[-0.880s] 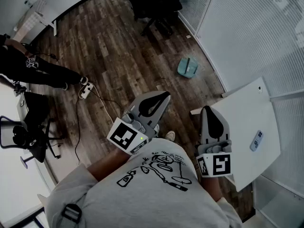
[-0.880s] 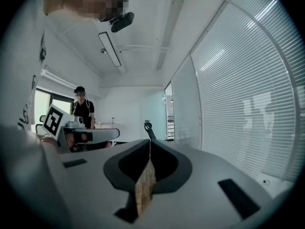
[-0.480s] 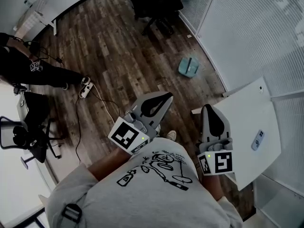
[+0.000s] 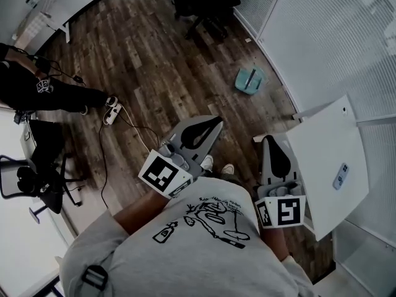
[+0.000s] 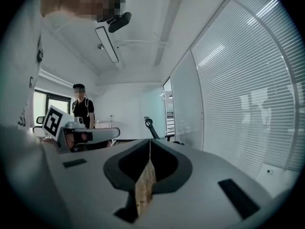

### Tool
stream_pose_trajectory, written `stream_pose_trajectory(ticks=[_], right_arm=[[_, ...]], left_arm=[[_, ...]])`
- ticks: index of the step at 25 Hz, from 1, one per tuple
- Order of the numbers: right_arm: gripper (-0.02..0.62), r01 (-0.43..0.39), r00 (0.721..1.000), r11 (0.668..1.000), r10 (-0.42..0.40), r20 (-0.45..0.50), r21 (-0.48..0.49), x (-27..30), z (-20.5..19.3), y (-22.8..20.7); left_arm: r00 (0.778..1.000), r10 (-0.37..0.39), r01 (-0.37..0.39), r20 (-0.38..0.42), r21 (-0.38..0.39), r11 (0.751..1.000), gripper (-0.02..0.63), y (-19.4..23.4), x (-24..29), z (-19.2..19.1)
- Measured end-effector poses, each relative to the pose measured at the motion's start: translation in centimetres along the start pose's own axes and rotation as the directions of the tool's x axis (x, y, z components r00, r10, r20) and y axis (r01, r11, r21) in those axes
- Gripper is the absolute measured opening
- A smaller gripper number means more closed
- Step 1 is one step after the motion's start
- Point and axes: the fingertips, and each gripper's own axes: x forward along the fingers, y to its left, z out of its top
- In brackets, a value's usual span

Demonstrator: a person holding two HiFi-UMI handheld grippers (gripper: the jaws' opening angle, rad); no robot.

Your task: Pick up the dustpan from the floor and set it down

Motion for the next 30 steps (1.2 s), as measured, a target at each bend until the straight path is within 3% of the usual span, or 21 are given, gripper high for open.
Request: stream_pose_trajectory(ticks=[7,16,21,30], right_arm=[[0.006,0.013,0.999,0.999,-0.011,-0.052,0.03,1.0,-2.2,0.6],[0.006,-0.015,0.999,1.0,0.016,-0.048,0.026,3.7,-2.1,-1.1],[0.006,-0.029,0.999,0.999,0.03,-0.045,0.027,5.2,-1.8,-4.0],[0.006,-0.023,0.998,0.999,0.025,-0.049,0.041,7.9,-1.5,-13.0]], left_arm=[[1.0,0.0,0.0,-0.019,-0.032,0.999,0.003,1.2,-0.5,-1.2],[0.999,0.033,-0.033,-0.02,-0.031,0.999,0.003,3.0,1.2,-1.2],[0.999,0.045,-0.046,-0.027,-0.034,0.998,0.002,3.3,4.2,-1.4],[0.998,0.054,-0.055,-0.038,-0.028,0.998,0.003,3.9,13.2,-1.2]])
